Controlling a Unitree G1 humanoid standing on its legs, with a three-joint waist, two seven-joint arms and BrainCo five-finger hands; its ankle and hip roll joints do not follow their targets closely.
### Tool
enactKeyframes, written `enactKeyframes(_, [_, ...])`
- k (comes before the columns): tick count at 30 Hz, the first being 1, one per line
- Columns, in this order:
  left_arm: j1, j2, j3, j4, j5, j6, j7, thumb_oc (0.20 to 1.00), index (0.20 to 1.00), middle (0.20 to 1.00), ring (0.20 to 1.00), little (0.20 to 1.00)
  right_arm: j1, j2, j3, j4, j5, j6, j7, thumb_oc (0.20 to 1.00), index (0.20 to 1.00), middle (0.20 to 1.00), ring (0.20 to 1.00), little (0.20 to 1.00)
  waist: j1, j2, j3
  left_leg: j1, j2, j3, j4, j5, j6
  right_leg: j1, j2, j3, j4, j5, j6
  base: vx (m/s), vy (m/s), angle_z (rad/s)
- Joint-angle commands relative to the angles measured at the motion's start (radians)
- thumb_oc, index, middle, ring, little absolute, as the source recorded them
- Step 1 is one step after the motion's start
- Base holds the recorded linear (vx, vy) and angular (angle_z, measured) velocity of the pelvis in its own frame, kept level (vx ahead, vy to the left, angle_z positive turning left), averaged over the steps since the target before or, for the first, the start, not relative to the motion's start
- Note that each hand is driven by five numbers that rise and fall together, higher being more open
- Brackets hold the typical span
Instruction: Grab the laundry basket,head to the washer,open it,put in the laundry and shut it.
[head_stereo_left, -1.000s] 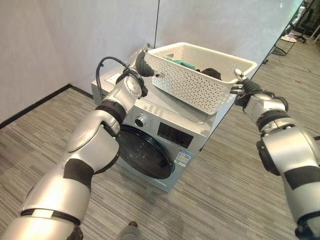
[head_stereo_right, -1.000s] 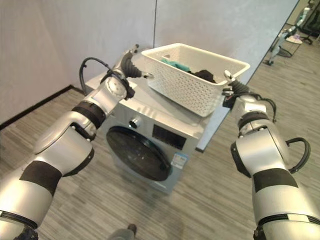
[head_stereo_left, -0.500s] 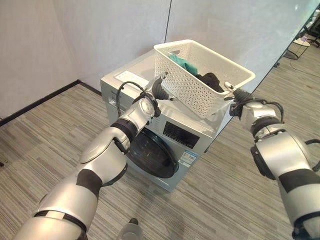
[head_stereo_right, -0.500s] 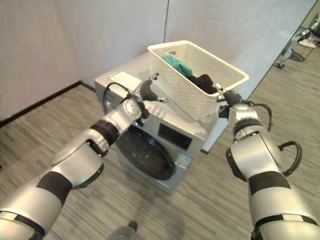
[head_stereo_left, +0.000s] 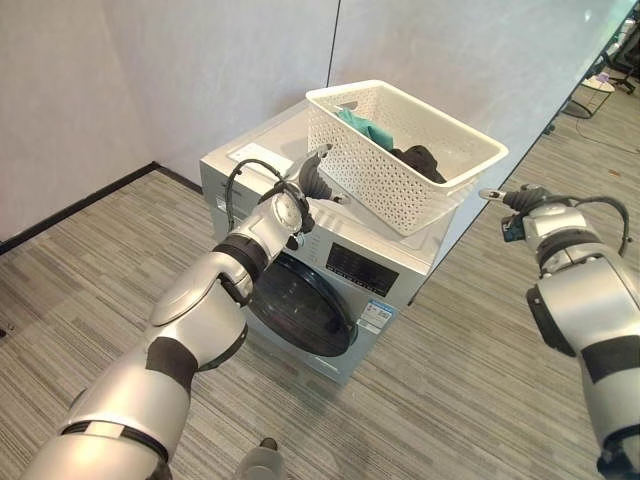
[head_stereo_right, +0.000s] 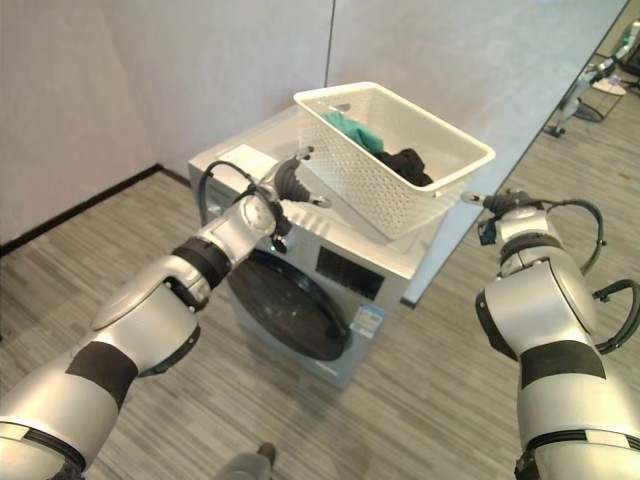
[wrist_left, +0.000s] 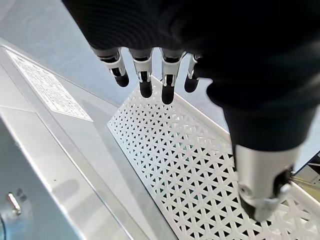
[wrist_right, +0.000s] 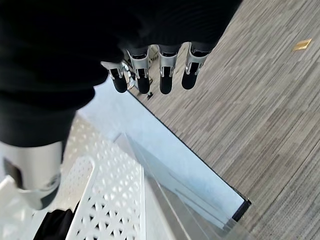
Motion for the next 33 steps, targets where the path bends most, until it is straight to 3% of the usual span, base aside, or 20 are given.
enactKeyframes(1, [-0.113,0.018,0.004,0.053,-0.014,-0.044,0.020,1.000,1.000,1.000,1.000,1.000,-0.074,-0.089,0.074,0.007,0.026,-0.048,-0.027,1.000,1.000,1.000,1.000,1.000,0.036,0.080,-0.002,0.172,0.036,0.036,-0.229,0.019,-0.017,0.057,-0.037,0.001,-0.010,0.003,0.077,-0.02,-0.011,-0.18])
enactKeyframes(7, [-0.041,0.097,0.035,-0.067,-0.064,-0.067,0.015,1.000,1.000,1.000,1.000,1.000,-0.001,-0.094,0.053,-0.048,0.088,-0.071,-0.020,1.000,1.000,1.000,1.000,1.000,0.013,0.086,0.002,0.174,0.044,0.043,-0.227,0.023,-0.020,0.053,-0.034,0.019,-0.015,0.000,0.071,-0.02,-0.026,-0.12])
enactKeyframes(15, [0.319,0.355,0.198,-0.526,-0.063,-0.098,-0.010,1.000,1.000,1.000,1.000,1.000,0.328,-0.116,-0.075,-0.405,0.058,-0.131,-0.049,1.000,1.000,1.000,1.000,1.000,-0.041,0.100,0.010,0.199,0.076,0.064,-0.237,0.029,-0.035,0.061,-0.011,0.057,-0.025,-0.026,0.051,-0.03,-0.060,-0.15])
enactKeyframes(16, [0.458,0.434,0.279,-0.663,-0.014,-0.109,-0.019,1.000,1.000,1.000,1.000,1.000,0.469,-0.145,-0.136,-0.576,0.007,-0.149,-0.055,1.000,1.000,1.000,1.000,1.000,-0.055,0.103,0.015,0.201,0.084,0.068,-0.240,0.032,-0.041,0.061,-0.006,0.062,-0.027,-0.034,0.047,-0.03,-0.090,-0.23])
enactKeyframes(18, [0.605,0.477,0.370,-0.767,0.035,-0.106,-0.028,1.000,1.000,1.000,1.000,1.000,0.618,-0.161,-0.214,-0.721,-0.025,-0.159,-0.051,1.000,1.000,1.000,1.000,1.000,-0.061,0.106,0.007,0.205,0.092,0.071,-0.243,0.031,-0.045,0.062,0.000,0.068,-0.029,-0.040,0.044,-0.01,-0.095,-0.29])
enactKeyframes(19, [0.737,0.519,0.467,-0.861,0.140,-0.100,-0.033,1.000,1.000,1.000,1.000,1.000,0.745,-0.177,-0.294,-0.828,-0.056,-0.174,-0.041,1.000,1.000,1.000,1.000,1.000,-0.060,0.108,0.011,0.209,0.099,0.072,-0.243,0.030,-0.046,0.063,0.004,0.073,-0.030,-0.045,0.040,0.00,-0.072,-0.21])
enactKeyframes(20, [0.752,0.520,0.474,-0.875,0.146,-0.095,-0.036,1.000,1.000,1.000,1.000,1.000,0.759,-0.176,-0.300,-0.840,-0.060,-0.170,-0.041,1.000,1.000,1.000,1.000,1.000,-0.060,0.108,0.007,0.210,0.100,0.073,-0.243,0.030,-0.046,0.064,0.005,0.074,-0.030,-0.045,0.040,0.02,-0.095,-0.23])
enactKeyframes(21, [0.942,0.567,0.630,-0.992,0.262,-0.083,-0.034,1.000,1.000,1.000,1.000,1.000,0.921,-0.203,-0.415,-0.992,-0.127,-0.171,-0.035,1.000,1.000,1.000,1.000,1.000,-0.055,0.111,0.014,0.222,0.108,0.079,-0.242,0.020,-0.049,0.068,0.012,0.083,-0.030,-0.055,0.037,0.00,-0.044,-0.13])
enactKeyframes(22, [0.959,0.567,0.640,-1.007,0.266,-0.079,-0.038,1.000,1.000,1.000,1.000,1.000,0.934,-0.202,-0.419,-1.005,-0.131,-0.166,-0.034,1.000,1.000,1.000,1.000,1.000,-0.057,0.111,0.009,0.220,0.107,0.079,-0.243,0.024,-0.048,0.066,0.010,0.084,-0.031,-0.051,0.036,0.03,-0.077,-0.24])
enactKeyframes(23, [1.145,0.546,0.768,-1.091,0.300,-0.088,-0.065,1.000,1.000,1.000,1.000,1.000,1.065,-0.197,-0.513,-1.090,-0.180,-0.174,-0.031,1.000,1.000,1.000,1.000,1.000,-0.049,0.114,0.010,0.228,0.113,0.082,-0.243,0.015,-0.048,0.069,0.013,0.086,-0.031,-0.061,0.034,0.00,-0.043,-0.21])
enactKeyframes(24, [1.260,0.521,0.832,-1.138,0.297,-0.089,-0.090,1.000,1.000,1.000,1.000,1.000,1.143,-0.179,-0.551,-1.134,-0.210,-0.172,-0.024,1.000,1.000,1.000,1.000,1.000,-0.048,0.116,0.005,0.228,0.113,0.082,-0.243,0.018,-0.046,0.068,0.014,0.088,-0.031,-0.062,0.030,0.00,-0.065,-0.18])
enactKeyframes(26, [1.428,0.463,0.905,-1.172,0.262,-0.088,-0.144,1.000,1.000,1.000,1.000,1.000,1.281,-0.136,-0.617,-1.205,-0.247,-0.157,0.004,1.000,1.000,1.000,1.000,1.000,-0.049,0.119,0.005,0.228,0.117,0.083,-0.243,0.018,-0.044,0.066,0.019,0.091,-0.031,-0.067,0.023,-0.03,-0.066,-0.03])
enactKeyframes(27, [1.542,0.408,0.914,-1.133,0.224,-0.083,-0.194,1.000,1.000,1.000,1.000,1.000,1.404,-0.067,-0.660,-1.260,-0.240,-0.148,0.045,1.000,1.000,1.000,1.000,1.000,-0.056,0.121,0.011,0.228,0.121,0.083,-0.243,0.015,-0.045,0.064,0.026,0.095,-0.031,-0.073,0.017,-0.02,-0.083,0.06])
enactKeyframes(31, [1.646,0.348,0.813,-0.945,0.176,-0.086,-0.273,1.000,1.000,1.000,1.000,1.000,1.496,0.048,-0.630,-1.122,-0.210,-0.162,0.080,1.000,1.000,1.000,1.000,1.000,-0.055,0.122,0.009,0.219,0.125,0.081,-0.242,0.022,-0.046,0.055,0.034,0.098,-0.031,-0.077,0.013,-0.04,-0.057,0.02])
enactKeyframes(33, [1.633,0.261,0.735,-0.673,0.106,-0.075,-0.273,1.000,1.000,1.000,1.000,1.000,1.510,0.087,-0.572,-1.025,-0.231,-0.176,0.088,1.000,1.000,1.000,1.000,1.000,-0.071,0.125,0.013,0.209,0.126,0.083,-0.242,0.032,-0.047,0.042,0.038,0.112,-0.031,-0.079,0.010,-0.08,-0.040,-0.02])
